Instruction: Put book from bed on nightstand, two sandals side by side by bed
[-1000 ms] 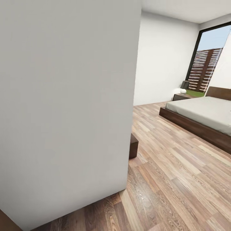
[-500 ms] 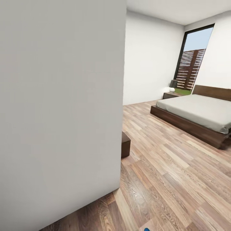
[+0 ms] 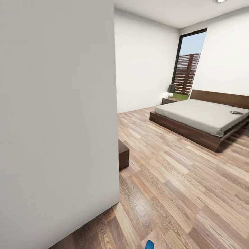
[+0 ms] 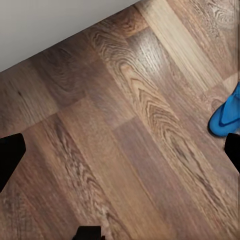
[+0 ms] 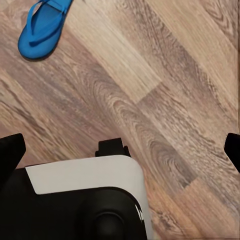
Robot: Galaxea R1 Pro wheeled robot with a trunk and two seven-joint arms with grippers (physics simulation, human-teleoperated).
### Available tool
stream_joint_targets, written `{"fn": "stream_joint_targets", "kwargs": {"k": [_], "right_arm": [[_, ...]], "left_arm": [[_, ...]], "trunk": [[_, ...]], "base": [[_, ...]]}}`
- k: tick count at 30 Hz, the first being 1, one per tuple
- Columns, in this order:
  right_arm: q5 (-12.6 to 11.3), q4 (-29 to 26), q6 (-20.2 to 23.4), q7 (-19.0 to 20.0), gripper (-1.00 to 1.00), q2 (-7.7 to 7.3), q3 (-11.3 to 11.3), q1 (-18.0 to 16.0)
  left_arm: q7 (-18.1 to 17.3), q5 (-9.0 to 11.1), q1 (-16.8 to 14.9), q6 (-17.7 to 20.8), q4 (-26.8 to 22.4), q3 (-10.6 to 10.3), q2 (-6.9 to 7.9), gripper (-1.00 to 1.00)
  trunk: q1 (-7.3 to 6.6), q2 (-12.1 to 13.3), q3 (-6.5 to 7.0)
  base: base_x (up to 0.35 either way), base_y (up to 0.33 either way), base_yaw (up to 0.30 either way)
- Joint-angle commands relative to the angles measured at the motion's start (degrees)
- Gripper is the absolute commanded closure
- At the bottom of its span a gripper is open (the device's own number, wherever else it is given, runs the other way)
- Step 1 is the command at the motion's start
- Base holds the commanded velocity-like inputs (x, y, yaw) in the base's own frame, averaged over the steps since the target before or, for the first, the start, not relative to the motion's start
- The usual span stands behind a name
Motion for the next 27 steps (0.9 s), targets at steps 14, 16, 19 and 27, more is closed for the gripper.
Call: {"fn": "stream_joint_targets", "kwargs": {"k": [14,16,19,27], "right_arm": [[0.0,0.0,-0.1,0.0,-1.00,0.02,-0.1,0.0],[0.0,0.0,-0.1,0.0,-1.00,0.02,-0.1,0.0],[0.0,0.0,-0.1,0.0,-1.00,0.02,-0.1,0.0],[0.0,0.0,-0.1,0.0,-1.00,0.02,-0.1,0.0]], "left_arm": [[0.0,0.0,0.0,-0.1,0.0,0.0,0.01,-1.00],[0.0,0.0,0.0,-0.1,0.0,0.0,0.01,-1.00],[0.0,0.0,0.0,-0.1,0.0,0.0,0.01,-1.00],[0.0,0.0,0.0,-0.1,0.0,0.0,0.01,-1.00]], "trunk": [[0.00,0.0,-0.33],[0.00,0.0,-0.34],[0.00,0.0,-0.35],[0.00,0.0,-0.35]], "base": [[0.000,0.000,-0.220],[0.000,0.000,-0.049],[0.000,0.000,-0.025],[0.000,0.000,-0.007]]}}
